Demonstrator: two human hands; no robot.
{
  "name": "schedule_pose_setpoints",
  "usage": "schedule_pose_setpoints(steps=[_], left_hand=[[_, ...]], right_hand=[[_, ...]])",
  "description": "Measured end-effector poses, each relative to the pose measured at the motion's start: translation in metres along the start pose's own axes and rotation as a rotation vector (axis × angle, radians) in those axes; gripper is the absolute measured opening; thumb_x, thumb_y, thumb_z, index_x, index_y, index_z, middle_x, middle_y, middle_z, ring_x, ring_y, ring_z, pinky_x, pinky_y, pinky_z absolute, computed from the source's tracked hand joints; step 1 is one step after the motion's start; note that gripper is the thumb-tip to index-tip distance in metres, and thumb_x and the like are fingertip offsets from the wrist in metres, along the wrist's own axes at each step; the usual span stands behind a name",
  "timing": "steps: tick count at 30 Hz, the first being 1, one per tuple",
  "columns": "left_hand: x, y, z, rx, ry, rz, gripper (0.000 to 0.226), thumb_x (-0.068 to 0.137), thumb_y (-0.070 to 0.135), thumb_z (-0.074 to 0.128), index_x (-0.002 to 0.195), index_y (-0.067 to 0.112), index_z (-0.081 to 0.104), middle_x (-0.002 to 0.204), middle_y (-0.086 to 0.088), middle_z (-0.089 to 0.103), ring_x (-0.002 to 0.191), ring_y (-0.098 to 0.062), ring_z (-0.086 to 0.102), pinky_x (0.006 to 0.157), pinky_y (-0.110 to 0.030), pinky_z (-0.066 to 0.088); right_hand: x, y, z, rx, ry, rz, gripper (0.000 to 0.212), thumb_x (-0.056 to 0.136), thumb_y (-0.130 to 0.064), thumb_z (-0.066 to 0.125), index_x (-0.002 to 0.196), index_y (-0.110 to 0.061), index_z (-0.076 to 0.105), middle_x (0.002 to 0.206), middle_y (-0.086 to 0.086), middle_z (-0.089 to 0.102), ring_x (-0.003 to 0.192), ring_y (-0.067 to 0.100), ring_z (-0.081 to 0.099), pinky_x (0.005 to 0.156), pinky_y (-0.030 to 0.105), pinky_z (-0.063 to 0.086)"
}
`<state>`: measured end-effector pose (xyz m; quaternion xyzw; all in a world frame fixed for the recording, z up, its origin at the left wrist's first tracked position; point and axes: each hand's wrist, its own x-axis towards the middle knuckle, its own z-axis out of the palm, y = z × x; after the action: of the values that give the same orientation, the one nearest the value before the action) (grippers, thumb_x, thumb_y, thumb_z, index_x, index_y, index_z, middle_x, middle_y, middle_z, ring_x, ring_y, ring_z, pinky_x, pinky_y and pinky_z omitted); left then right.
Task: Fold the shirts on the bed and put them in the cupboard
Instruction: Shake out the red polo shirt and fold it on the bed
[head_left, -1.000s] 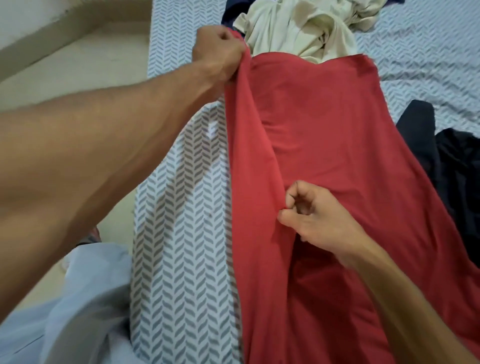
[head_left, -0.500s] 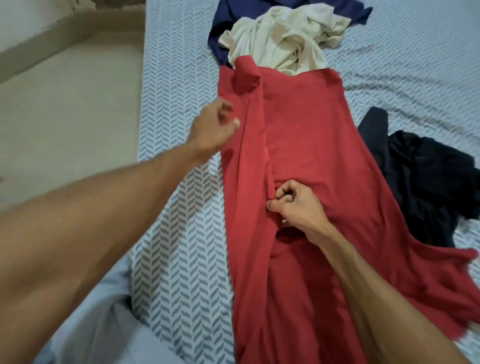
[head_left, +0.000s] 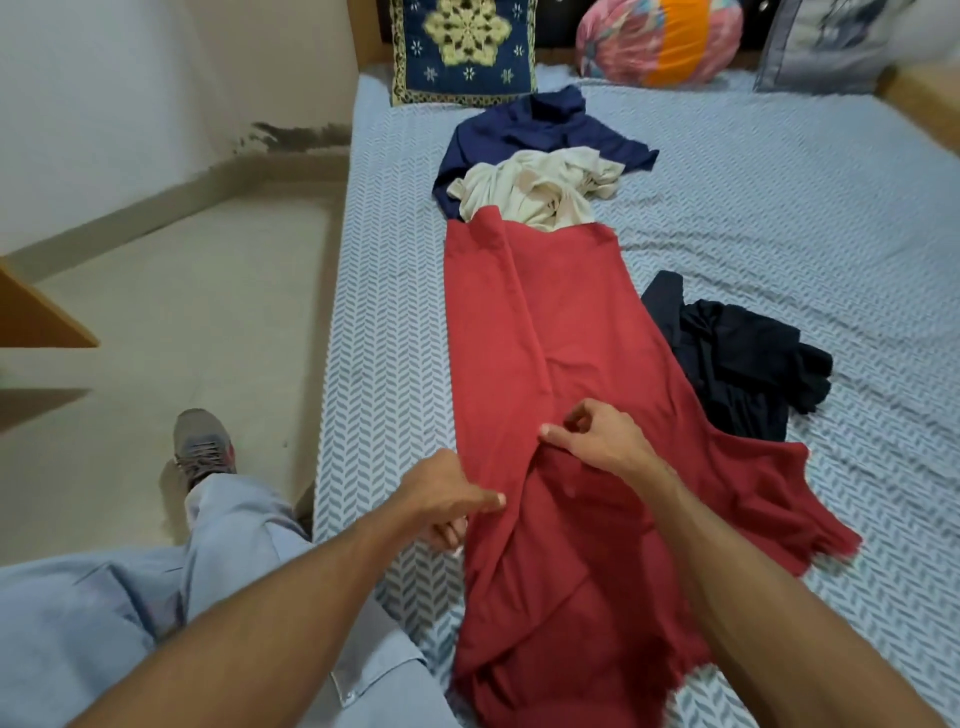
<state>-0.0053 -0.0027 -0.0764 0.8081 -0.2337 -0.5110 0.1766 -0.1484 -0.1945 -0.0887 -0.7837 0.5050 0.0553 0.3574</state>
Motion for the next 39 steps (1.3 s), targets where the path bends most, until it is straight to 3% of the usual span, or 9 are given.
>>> schedule_pose_setpoints(steps=[2,6,9,13,17,25,32,36,39], left_hand=[[-0.013,-0.013,0.01,-0.049,-0.037,-0.037,0.051,0.08,0.038,0.083,0.089,-0.01,0.067,0.069,-0.02,0.073,0.059,-0.032,0.072,0.059,-0.045,0.063],[-0.036,-0.032,0.027,-0.09,-0.152,-0.087,0.052,0.074,0.035,0.09,0.093,-0.007,0.067,0.081,-0.023,0.075,0.066,-0.031,0.072,0.068,-0.045,0.064],[-0.052,-0.043,0.041,-0.021,-0.242,-0.14,0.048,0.068,0.03,0.093,0.091,-0.005,0.07,0.081,-0.018,0.075,0.072,-0.032,0.073,0.07,-0.05,0.063],[-0.063,-0.062,0.053,-0.003,-0.234,-0.164,0.03,0.073,0.013,0.088,0.085,-0.002,0.065,0.068,-0.014,0.068,0.062,-0.03,0.07,0.076,-0.052,0.063],[-0.071,-0.077,0.042,-0.072,-0.228,-0.156,0.027,0.072,0.008,0.089,0.065,0.006,0.063,0.06,-0.011,0.064,0.057,-0.025,0.065,0.083,-0.049,0.062],[-0.079,-0.088,0.043,-0.083,-0.185,-0.119,0.038,0.067,0.003,0.092,0.053,0.008,0.057,0.051,-0.007,0.058,0.057,-0.024,0.064,0.075,-0.04,0.062],[-0.085,-0.085,0.046,0.015,-0.261,-0.079,0.037,0.072,-0.004,0.085,0.05,0.013,0.06,0.057,-0.011,0.065,0.056,-0.021,0.065,0.06,-0.029,0.058],[-0.082,-0.086,0.048,0.102,-0.271,-0.026,0.041,0.064,-0.003,0.083,0.063,0.018,0.048,0.062,-0.015,0.061,0.054,-0.021,0.062,0.073,-0.04,0.058],[-0.082,-0.081,0.053,0.184,-0.269,0.006,0.034,0.067,-0.003,0.084,0.069,0.016,0.055,0.068,-0.013,0.064,0.059,-0.021,0.065,0.08,-0.041,0.06]], right_hand=[[-0.011,0.007,-0.008,-0.14,-0.102,0.006,0.077,0.055,-0.071,0.076,0.119,-0.031,0.059,0.118,-0.004,0.065,0.111,0.022,0.061,0.1,0.042,0.05],[-0.022,0.021,-0.018,-0.155,-0.19,0.011,0.078,0.075,-0.042,0.084,0.139,-0.014,0.049,0.139,0.004,0.057,0.122,0.026,0.059,0.1,0.038,0.05],[-0.036,0.033,-0.017,0.144,-0.167,0.027,0.056,0.074,-0.04,0.087,0.119,-0.022,0.059,0.125,0.002,0.067,0.102,0.019,0.069,0.092,0.041,0.058],[-0.064,0.045,-0.011,0.118,-0.313,0.05,0.06,0.083,-0.024,0.081,0.128,-0.031,0.043,0.112,-0.003,0.064,0.082,0.013,0.064,0.058,0.03,0.053],[-0.069,0.058,-0.021,0.425,-0.18,0.083,0.051,0.086,-0.004,0.071,0.132,-0.017,0.055,0.098,-0.001,0.063,0.076,0.013,0.061,0.056,0.023,0.05],[-0.089,0.086,-0.01,0.328,-0.188,0.202,0.04,0.085,-0.013,0.07,0.118,-0.026,0.052,0.103,0.003,0.059,0.084,0.018,0.058,0.047,0.026,0.049],[-0.104,0.108,-0.007,0.579,0.016,0.169,0.016,0.08,-0.004,0.065,0.091,-0.014,0.061,0.071,0.004,0.056,0.062,0.018,0.05,0.056,0.028,0.039],[-0.112,0.122,-0.003,0.681,0.118,0.186,0.014,0.077,-0.006,0.064,0.074,-0.018,0.057,0.074,0.006,0.058,0.064,0.019,0.05,0.058,0.029,0.041],[-0.11,0.133,0.002,0.555,0.167,0.214,0.007,0.083,-0.014,0.067,0.085,-0.018,0.062,0.081,0.006,0.067,0.069,0.02,0.059,0.061,0.033,0.054]])
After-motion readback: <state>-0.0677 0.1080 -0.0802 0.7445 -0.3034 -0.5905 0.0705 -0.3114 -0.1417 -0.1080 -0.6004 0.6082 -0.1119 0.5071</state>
